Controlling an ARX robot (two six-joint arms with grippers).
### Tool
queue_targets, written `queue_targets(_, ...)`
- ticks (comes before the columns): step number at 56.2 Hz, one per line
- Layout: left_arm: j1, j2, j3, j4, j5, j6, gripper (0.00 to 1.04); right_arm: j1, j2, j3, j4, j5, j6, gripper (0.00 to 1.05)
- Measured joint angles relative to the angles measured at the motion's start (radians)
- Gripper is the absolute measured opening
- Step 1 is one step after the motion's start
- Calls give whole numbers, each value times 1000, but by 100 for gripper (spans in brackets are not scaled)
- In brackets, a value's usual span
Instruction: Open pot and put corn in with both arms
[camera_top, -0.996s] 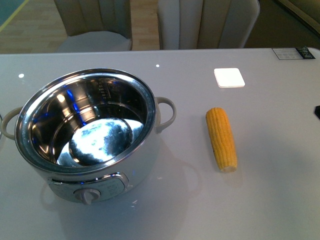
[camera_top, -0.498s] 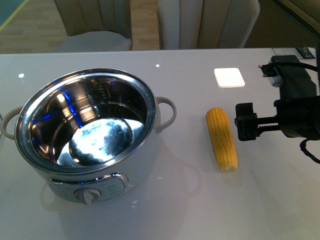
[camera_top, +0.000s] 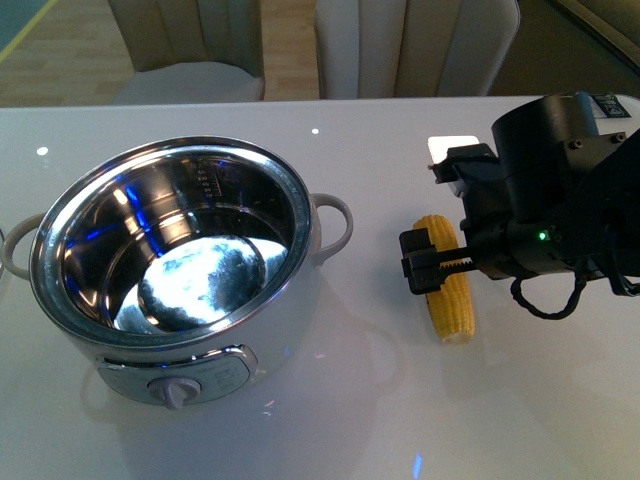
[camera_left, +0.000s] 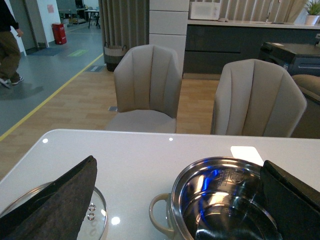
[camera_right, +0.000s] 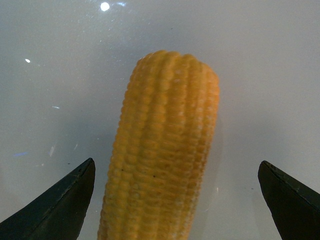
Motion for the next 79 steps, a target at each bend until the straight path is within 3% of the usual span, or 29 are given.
queue_targets(12, 0, 0, 0, 0, 0, 0, 98, 1, 74, 55, -29, 23, 7, 95)
queue_targets(30, 0, 0, 0, 0, 0, 0, 98, 6, 66, 35, -11, 13, 24, 48)
queue_targets(42, 0, 0, 0, 0, 0, 0, 98, -9, -53, -50, 35, -17, 54, 32)
queue_targets(65, 0, 0, 0, 0, 0, 0, 98, 6, -324, 14, 17, -114, 344, 26)
queue_targets(79, 0, 0, 0, 0, 0, 0, 98, 109, -317, 140, -31, -131, 497, 24)
